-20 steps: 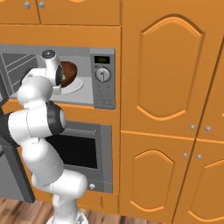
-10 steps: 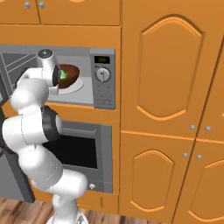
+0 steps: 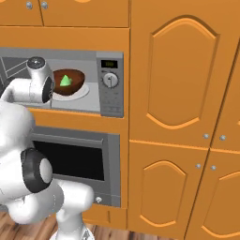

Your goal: Pick the corn from the sink and place it in the bowl. Then pick the bowl and place it in the microwave. Then close the microwave door and press the start button.

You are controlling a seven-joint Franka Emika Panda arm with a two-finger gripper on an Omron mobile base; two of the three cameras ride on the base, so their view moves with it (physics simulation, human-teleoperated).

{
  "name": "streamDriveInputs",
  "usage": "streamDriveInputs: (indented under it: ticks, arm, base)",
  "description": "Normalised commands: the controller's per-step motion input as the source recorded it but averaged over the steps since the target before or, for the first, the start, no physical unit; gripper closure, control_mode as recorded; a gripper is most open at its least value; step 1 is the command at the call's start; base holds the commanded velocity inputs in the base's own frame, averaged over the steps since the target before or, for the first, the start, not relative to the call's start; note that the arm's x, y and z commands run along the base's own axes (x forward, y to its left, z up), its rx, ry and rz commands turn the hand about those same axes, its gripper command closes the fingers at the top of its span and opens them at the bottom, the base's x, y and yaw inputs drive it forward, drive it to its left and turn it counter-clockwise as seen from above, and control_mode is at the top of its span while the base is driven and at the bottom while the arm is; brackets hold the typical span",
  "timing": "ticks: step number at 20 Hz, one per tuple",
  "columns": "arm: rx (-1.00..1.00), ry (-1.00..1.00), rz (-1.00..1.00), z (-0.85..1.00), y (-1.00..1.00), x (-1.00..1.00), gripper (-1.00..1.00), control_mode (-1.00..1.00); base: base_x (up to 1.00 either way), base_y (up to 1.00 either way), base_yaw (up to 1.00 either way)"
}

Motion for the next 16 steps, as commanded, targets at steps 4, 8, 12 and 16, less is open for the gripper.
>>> streamDriveInputs:
  ticks: [4,8,12,16]
  arm:
    - [0.09,0.0,0.11,0.46,-0.12,-1.0,-1.0,-1.0]
    - [0.08,0.0,0.2,0.51,-0.19,-1.0,-1.0,-1.0]
    - [0.05,0.04,0.32,0.49,-0.09,-1.0,-1.0,-1.0]
    - [0.0,0.02,0.45,0.35,0.0,-1.0,-1.0,-1.0]
  base:
    - [0.0,0.0,0.0]
    - [0.0,0.0,0.0]
    - [0.0,0.0,0.0]
    - [0.0,0.0,0.0]
